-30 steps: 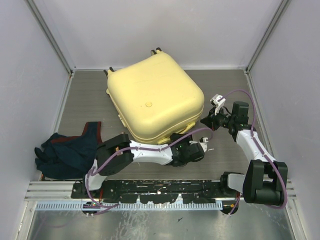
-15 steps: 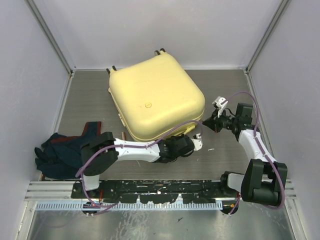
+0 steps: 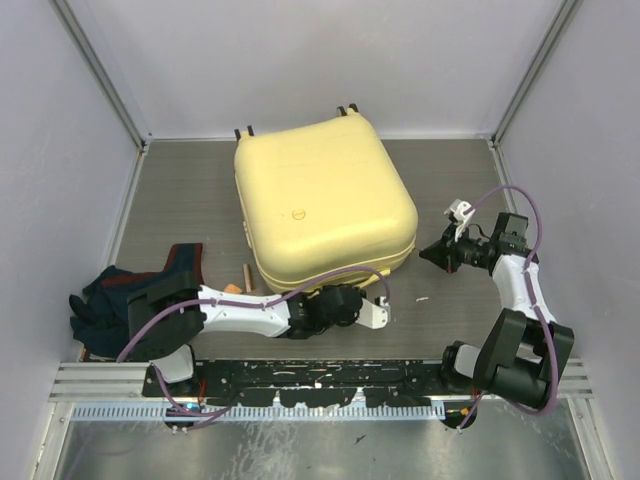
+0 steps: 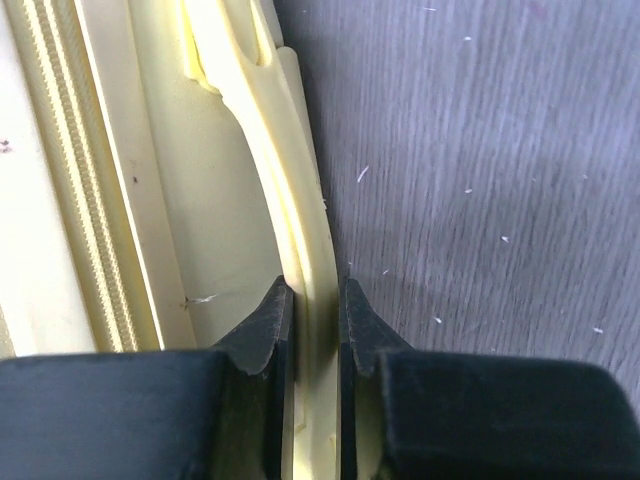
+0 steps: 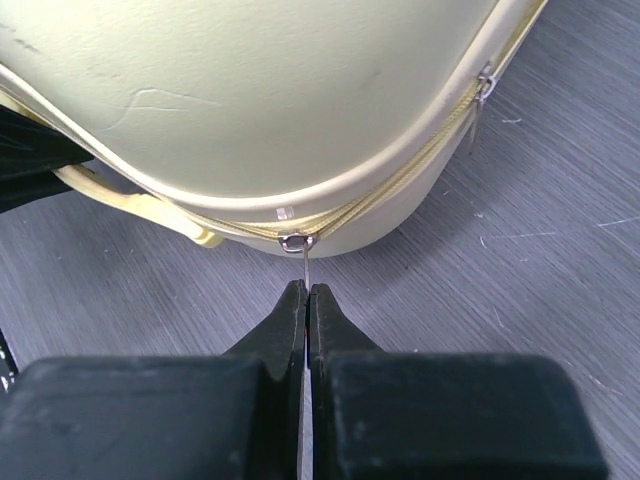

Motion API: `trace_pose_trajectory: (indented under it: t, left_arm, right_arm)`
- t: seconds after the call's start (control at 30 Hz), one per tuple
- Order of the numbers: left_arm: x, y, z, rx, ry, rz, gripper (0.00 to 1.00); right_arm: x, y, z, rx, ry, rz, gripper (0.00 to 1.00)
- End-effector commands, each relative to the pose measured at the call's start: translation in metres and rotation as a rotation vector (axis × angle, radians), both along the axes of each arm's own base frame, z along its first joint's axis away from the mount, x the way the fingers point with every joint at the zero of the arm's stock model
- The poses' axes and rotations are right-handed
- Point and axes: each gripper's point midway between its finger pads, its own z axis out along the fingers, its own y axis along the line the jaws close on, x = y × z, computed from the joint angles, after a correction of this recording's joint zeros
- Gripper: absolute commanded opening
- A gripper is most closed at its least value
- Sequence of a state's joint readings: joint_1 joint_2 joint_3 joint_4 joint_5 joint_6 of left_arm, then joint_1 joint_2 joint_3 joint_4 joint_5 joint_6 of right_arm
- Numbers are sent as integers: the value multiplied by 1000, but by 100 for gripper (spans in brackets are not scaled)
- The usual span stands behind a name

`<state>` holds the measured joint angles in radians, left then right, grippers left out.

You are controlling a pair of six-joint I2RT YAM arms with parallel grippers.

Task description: Pack the luggage

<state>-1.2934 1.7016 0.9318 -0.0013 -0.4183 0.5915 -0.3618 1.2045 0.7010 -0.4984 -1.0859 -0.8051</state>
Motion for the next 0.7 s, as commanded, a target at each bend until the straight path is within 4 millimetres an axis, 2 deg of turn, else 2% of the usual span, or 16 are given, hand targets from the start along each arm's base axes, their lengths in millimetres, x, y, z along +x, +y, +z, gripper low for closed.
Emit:
trace_pose_trajectory:
  t: [0.0, 0.13, 0.43, 0.67]
  left_arm:
    - [-48, 82, -83, 433, 152, -241, 0]
    - [-51, 88, -87, 455, 130, -322, 0]
    - [-41, 86, -83, 435, 209, -277, 0]
    - [-45, 93, -84, 441, 242, -297, 0]
  right_arm:
    - [39, -59, 18, -195, -154, -95, 0]
    - [59, -67, 23, -170, -176, -116, 0]
    - [101, -82, 34, -100, -213, -177, 1]
    - [126, -55, 33, -24, -211, -131, 1]
